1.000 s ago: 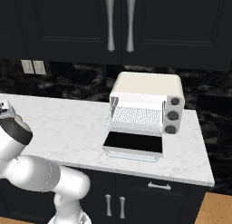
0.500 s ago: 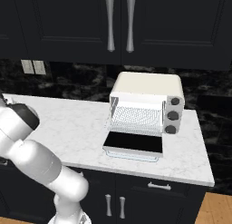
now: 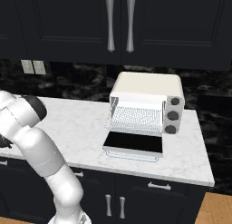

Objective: Pick up the kebab skewer and baguette bread, and place them inside the toaster oven. Close the toaster oven door and start by setting the timer.

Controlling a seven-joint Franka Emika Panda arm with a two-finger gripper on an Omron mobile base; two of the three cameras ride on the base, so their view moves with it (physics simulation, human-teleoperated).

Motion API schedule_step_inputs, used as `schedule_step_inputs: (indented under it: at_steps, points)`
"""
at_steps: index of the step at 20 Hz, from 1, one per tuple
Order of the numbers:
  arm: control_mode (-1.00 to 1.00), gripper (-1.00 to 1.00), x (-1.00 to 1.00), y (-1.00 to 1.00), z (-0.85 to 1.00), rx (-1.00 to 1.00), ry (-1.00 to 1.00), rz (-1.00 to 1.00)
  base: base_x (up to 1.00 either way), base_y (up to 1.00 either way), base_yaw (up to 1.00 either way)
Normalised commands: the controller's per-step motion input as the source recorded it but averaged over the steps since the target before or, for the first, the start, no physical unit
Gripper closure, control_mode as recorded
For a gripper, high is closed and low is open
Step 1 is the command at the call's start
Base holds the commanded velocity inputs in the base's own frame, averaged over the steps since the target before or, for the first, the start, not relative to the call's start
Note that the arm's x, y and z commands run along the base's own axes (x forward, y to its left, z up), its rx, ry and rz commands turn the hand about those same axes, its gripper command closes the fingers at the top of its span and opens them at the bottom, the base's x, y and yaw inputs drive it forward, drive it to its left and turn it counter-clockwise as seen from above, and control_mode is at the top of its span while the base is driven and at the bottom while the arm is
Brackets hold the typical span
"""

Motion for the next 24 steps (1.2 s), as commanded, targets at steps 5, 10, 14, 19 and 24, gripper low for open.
schedule_step_inputs:
  at_steps: [5, 10, 14, 19, 24]
  points:
    - [-1.00, -1.00, 0.24, 0.53, -0.11, 0.00, 0.01, 0.00, 0.00, 0.00, 0.00]
    - [-1.00, -1.00, 0.38, 0.33, -0.01, -0.04, 0.05, 0.00, 0.00, 0.00, 0.00]
    - [-1.00, -1.00, 0.32, 0.30, 0.00, -0.06, 0.08, 0.00, 0.00, 0.00, 0.00]
    - [-1.00, -1.00, 0.17, 0.55, 0.00, -0.06, 0.08, 0.00, 0.00, 0.00, 0.00]
    - [-1.00, -1.00, 0.16, 0.28, 0.00, -0.07, 0.07, 0.00, 0.00, 0.00, 0.00]
